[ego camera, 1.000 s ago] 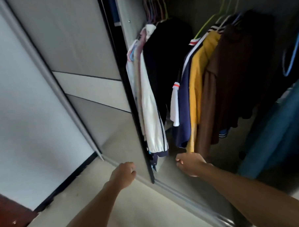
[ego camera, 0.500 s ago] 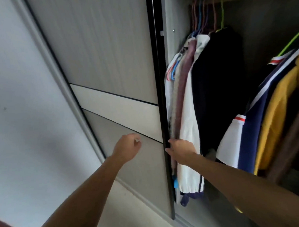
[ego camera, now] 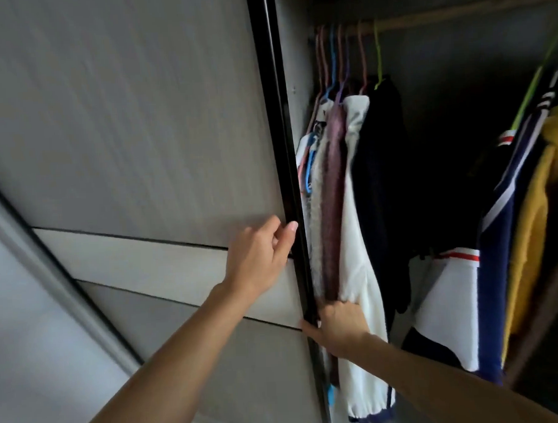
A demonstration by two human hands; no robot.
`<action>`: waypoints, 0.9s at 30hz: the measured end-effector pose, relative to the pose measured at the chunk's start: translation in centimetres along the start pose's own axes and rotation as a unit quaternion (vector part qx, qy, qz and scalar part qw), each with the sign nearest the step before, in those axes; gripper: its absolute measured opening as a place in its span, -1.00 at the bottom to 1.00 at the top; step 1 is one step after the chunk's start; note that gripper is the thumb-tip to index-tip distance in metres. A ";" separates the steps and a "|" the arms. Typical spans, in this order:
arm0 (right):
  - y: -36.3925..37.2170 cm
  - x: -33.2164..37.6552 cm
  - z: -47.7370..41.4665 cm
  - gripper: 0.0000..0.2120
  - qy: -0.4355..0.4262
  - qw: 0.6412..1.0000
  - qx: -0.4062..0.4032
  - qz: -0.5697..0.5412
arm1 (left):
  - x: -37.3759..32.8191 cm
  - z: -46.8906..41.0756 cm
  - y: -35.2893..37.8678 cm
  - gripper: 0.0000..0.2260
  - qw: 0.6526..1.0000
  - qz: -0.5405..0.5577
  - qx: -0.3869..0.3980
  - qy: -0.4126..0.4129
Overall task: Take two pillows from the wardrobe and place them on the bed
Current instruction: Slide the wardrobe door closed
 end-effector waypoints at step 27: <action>-5.9 -10.6 17.5 -0.68 0.331 0.942 -0.040 0.032 | -20.2 3.4 8.0 -0.80 0.966 -0.014 0.190 0.176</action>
Point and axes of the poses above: each hand's wrist, its own z-axis away from the middle knuckle, its own y-axis out of the palm, x = y × z, the point moved 8 cm from there along -z, towards the middle knuckle, and after that the axes turned 12 degrees about -y, right-handed, at the moved point
